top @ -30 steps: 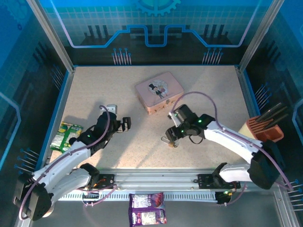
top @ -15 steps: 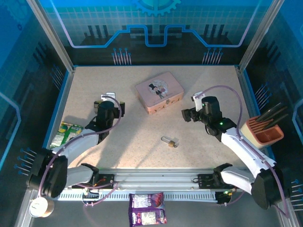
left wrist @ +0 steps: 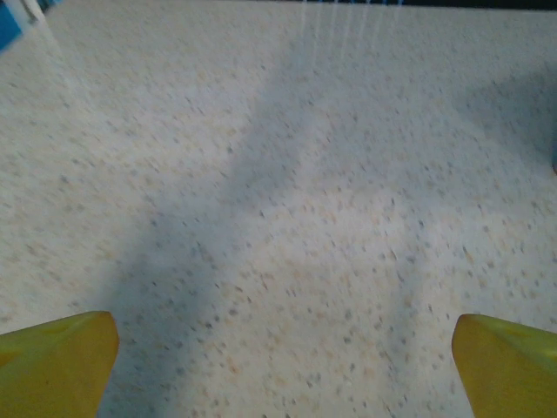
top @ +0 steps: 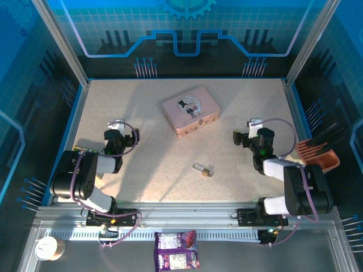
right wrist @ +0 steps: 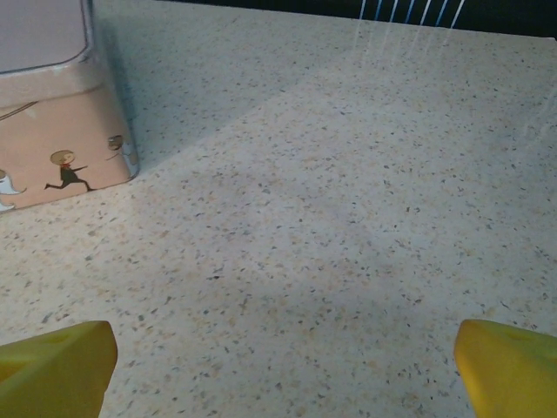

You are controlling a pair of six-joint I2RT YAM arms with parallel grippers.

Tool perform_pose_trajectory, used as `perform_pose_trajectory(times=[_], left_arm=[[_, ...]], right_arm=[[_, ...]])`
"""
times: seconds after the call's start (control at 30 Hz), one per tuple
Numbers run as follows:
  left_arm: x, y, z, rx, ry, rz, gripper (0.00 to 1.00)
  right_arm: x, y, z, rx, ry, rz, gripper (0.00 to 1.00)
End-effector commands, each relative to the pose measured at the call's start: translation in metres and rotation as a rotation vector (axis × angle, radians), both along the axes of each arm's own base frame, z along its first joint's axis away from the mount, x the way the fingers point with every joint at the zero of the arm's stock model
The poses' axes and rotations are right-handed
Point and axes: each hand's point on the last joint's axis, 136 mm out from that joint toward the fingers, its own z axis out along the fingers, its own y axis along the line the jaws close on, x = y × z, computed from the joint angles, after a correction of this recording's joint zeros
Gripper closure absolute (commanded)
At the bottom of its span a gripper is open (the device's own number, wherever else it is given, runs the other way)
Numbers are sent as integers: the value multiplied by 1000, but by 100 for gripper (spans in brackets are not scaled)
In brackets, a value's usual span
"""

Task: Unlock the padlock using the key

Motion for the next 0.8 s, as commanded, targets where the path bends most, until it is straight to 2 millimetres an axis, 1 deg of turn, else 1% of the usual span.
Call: perform_pose_trajectory(times=[0.0,0.07,0.1,0.2,0.33,0.47,0.6,0.77], left_arm=[[14,-16,28,-41,-118,-94,1],[16,-14,26,-41,-95,-77,1],[16,-12,26,-42,-98,-69,1],[16,-12,26,-42,-97,-70,1],[16,-12,26,-41,-97,-68,1],[16,-11,26,-40,-100,-66,1],[16,-12,25,-41,-96,-66,1],[16,-12,26,-40,-98,-66,1]], right_arm=[[12,17,26,58,-180,109,0],[17,21,18,61,-186,134,0],[17,21,13,64,-157,134,0],[25,11,10,64,-115,66,0],[25,9,9,19,-106,22,0],[26,9,10,17,-111,21,0],[28,20,8,7,-94,81,0],[28,21,8,30,-89,97,0]])
